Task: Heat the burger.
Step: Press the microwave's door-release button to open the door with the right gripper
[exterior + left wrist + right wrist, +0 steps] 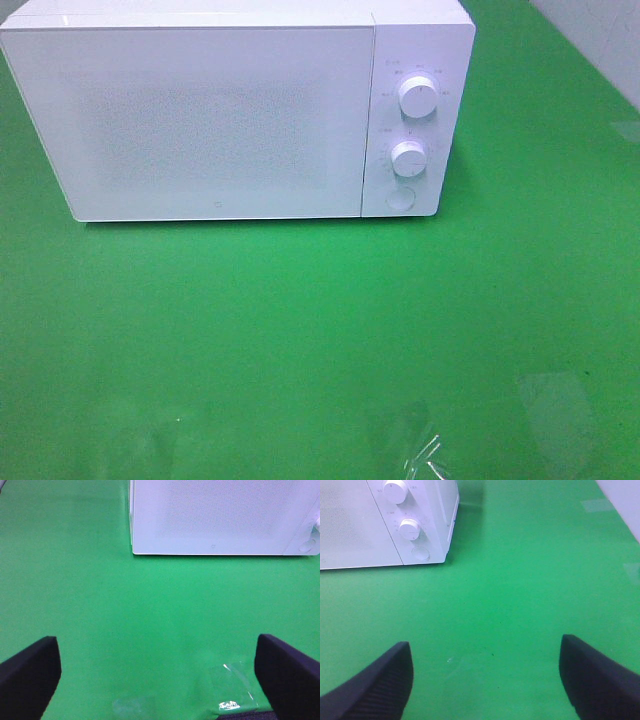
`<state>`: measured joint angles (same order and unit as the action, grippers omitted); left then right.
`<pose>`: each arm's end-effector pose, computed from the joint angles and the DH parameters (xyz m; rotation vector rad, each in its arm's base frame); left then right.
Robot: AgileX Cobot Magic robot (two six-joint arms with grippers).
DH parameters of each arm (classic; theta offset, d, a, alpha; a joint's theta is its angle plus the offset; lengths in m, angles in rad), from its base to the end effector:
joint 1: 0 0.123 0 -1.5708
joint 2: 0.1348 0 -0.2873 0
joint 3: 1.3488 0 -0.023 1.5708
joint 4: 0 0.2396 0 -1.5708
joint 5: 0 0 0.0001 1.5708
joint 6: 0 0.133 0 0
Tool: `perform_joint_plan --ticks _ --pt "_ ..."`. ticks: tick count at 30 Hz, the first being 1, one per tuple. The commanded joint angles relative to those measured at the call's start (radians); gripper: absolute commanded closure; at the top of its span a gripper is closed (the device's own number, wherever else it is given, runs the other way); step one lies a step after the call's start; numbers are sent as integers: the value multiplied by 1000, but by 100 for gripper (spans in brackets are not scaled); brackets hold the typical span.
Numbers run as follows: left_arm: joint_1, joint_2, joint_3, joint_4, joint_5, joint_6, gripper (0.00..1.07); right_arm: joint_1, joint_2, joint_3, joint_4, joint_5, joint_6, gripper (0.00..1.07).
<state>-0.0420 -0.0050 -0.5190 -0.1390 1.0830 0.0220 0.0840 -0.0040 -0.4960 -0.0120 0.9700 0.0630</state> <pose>0.0152 -0.0169 0.2569 0.0755 2.0380 -0.1786 0.0252 0.0008 0.2626 -0.0206 1.9543 0.0828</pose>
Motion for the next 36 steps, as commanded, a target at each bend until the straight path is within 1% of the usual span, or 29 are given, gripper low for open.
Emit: perform_joint_plan --ticks 1,10,15,17,18,19,21,24,25,28,30,33,34,35,36 --pt "0 -17 4 -5 -15 1 9 -2 -27 1 -5 -12 6 31" --pt "0 -17 4 -5 -15 1 9 -1 -27 1 -3 -13 6 31" --pt "0 -17 4 -5 -15 1 9 -1 -4 -30 0 -29 7 31" --pt "0 -17 4 -5 -15 1 9 -1 25 -48 0 -48 7 31" --pt "0 -17 4 -5 -15 1 9 -1 62 -57 0 -89 7 31" --pt "0 -17 4 -5 -15 1 9 -1 62 -57 0 -89 7 31" --pt "0 -17 4 -5 -15 1 9 -1 127 -57 -2 -175 6 31" --pt "0 -17 4 -5 -15 1 9 -1 147 -57 -1 -191 6 31" --pt "0 -17 4 -5 -15 1 9 -1 191 -57 -1 -232 6 31" --pt "0 -17 4 -5 -15 1 9 -1 233 -57 -1 -274 6 31" --pt "0 -17 4 -5 -15 1 9 -1 330 -57 -1 -350 4 31" --pt "0 -17 4 -5 -15 1 9 -1 358 -57 -1 -371 4 31" --pt "0 -17 4 -5 -15 1 9 -1 410 -57 -1 -408 4 31" --pt "0 -17 4 -5 -15 1 9 -1 410 -57 -1 -408 4 31" --pt "0 -17 4 -5 -15 1 9 -1 462 -57 -1 -439 4 31"
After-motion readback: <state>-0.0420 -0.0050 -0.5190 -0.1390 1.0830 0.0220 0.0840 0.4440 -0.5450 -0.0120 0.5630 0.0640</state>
